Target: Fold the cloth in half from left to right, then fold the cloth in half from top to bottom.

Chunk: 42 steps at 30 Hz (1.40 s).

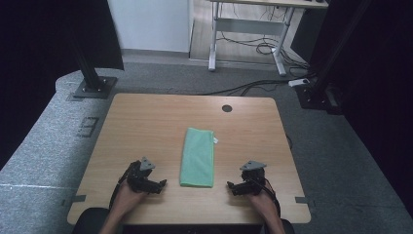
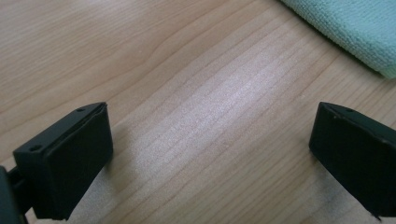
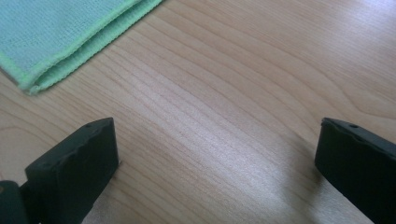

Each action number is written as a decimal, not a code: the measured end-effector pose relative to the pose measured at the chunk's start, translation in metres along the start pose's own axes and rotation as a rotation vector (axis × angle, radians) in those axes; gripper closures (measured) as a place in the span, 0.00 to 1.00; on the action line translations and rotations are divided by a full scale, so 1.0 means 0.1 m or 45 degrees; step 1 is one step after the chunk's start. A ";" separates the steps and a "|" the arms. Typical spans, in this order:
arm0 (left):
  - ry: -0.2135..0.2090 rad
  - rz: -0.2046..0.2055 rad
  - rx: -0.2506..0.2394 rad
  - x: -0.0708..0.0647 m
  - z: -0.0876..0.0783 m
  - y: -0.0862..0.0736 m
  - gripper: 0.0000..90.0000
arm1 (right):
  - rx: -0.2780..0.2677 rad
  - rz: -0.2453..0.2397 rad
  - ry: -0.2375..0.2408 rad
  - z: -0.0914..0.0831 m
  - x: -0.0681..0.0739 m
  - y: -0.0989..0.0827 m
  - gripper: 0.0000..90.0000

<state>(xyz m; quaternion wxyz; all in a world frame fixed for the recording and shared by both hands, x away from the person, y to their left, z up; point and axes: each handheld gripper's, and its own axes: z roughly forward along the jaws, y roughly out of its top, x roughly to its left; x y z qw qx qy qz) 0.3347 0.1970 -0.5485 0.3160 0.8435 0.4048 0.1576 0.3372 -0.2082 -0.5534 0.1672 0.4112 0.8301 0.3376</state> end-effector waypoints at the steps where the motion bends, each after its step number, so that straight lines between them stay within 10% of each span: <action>1: -0.003 -0.001 -0.001 0.00 0.00 0.00 0.00 | -0.003 -0.004 0.002 0.01 0.00 -0.01 0.00; 42: 0.010 -0.040 0.006 0.01 0.01 0.01 0.00 | -0.025 0.000 0.071 0.11 0.15 0.14 0.01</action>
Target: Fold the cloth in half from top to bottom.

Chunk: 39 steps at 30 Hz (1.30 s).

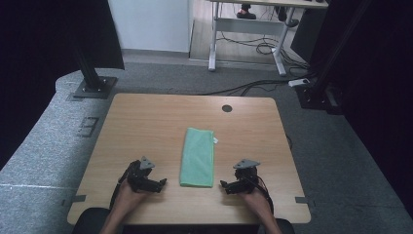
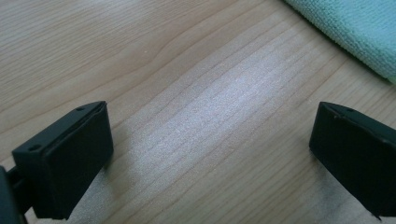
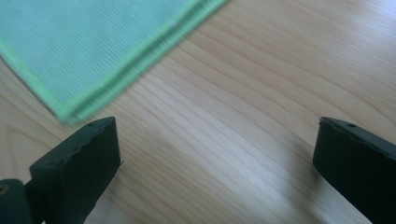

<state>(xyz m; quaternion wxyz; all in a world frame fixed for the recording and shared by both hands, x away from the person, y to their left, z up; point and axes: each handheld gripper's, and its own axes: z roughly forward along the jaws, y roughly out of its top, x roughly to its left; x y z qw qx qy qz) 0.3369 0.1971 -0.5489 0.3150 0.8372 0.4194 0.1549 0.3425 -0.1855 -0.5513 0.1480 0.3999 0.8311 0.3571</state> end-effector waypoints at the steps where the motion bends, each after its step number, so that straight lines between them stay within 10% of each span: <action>1: 0.001 -0.002 0.000 0.00 0.00 0.00 0.00 | -0.004 0.001 0.005 0.01 0.02 0.02 0.01; 16: 0.003 -0.006 0.001 0.00 0.01 0.01 0.00 | -0.001 -0.054 0.008 0.34 0.28 0.47 0.04; 39: -0.014 0.007 -0.047 -0.14 0.10 0.30 0.00 | 0.025 -0.023 -0.025 0.19 0.26 0.14 0.00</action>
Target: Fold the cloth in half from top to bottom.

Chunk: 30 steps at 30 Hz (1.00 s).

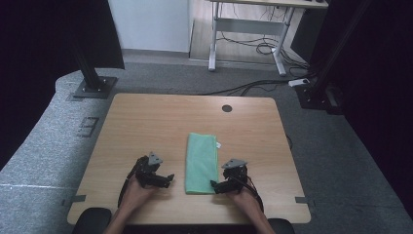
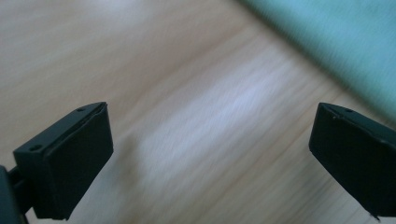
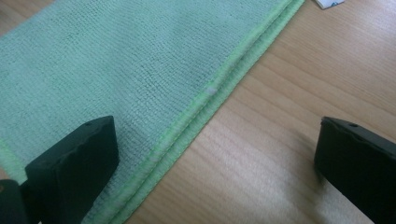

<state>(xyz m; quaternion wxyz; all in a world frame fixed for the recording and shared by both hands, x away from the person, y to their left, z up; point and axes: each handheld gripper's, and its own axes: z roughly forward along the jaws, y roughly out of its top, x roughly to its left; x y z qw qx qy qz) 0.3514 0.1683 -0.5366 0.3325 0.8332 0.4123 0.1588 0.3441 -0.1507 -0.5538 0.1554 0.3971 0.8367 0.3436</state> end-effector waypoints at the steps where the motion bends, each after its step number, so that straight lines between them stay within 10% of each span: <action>1: -0.011 -0.001 -0.014 -0.01 0.01 0.05 0.00 | -0.001 0.003 0.003 -0.01 0.01 -0.01 0.00; 12: -0.058 -0.003 -0.056 -0.12 0.40 0.47 0.00 | -0.012 0.005 0.000 -0.06 0.05 -0.07 0.00; 25: -0.003 0.089 0.047 -0.17 0.48 0.37 0.00 | -0.008 -0.022 0.024 -0.10 0.13 -0.12 0.00; 30: -0.043 0.042 0.035 -0.15 0.44 0.28 0.00 | -0.008 -0.049 0.049 -0.13 0.22 -0.14 0.00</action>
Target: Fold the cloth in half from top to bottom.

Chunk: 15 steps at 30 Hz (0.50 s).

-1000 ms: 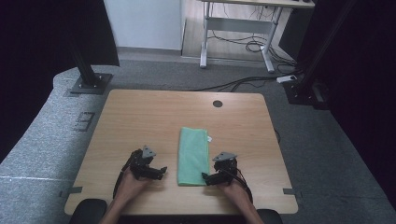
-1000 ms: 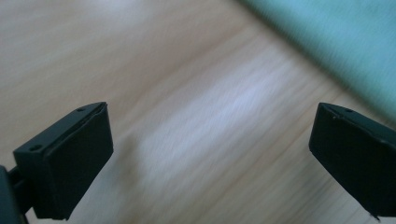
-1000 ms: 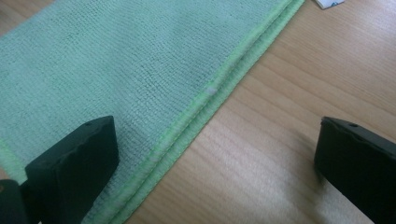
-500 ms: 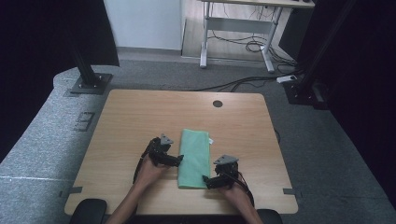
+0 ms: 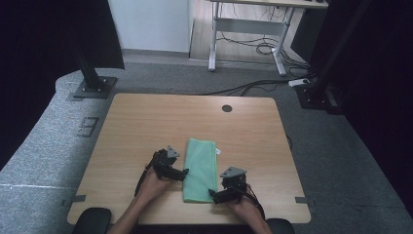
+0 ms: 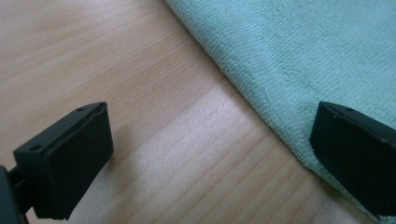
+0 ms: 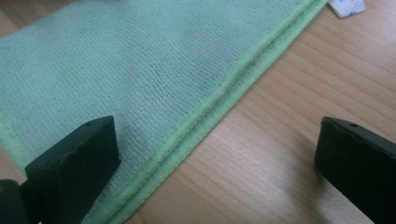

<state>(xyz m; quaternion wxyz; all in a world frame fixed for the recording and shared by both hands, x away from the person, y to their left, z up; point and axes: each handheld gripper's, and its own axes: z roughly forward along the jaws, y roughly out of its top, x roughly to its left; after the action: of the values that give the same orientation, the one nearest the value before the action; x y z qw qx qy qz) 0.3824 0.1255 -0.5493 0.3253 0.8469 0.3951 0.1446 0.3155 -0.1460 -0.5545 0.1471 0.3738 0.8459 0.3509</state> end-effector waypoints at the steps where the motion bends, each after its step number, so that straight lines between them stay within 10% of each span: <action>1: -0.001 -0.011 0.002 0.01 0.00 0.00 0.00 | 0.000 -0.004 0.003 0.00 0.01 0.00 0.00; 15: 0.004 -0.007 0.001 0.00 0.00 0.00 0.00 | -0.040 0.082 0.056 -0.01 -0.27 0.25 0.08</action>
<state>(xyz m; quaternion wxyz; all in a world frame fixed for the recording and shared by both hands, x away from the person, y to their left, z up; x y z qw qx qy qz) 0.3822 0.1253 -0.5495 0.3246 0.8457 0.3981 0.1450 0.3463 -0.1547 -0.5363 0.1230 0.3909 0.8308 0.3767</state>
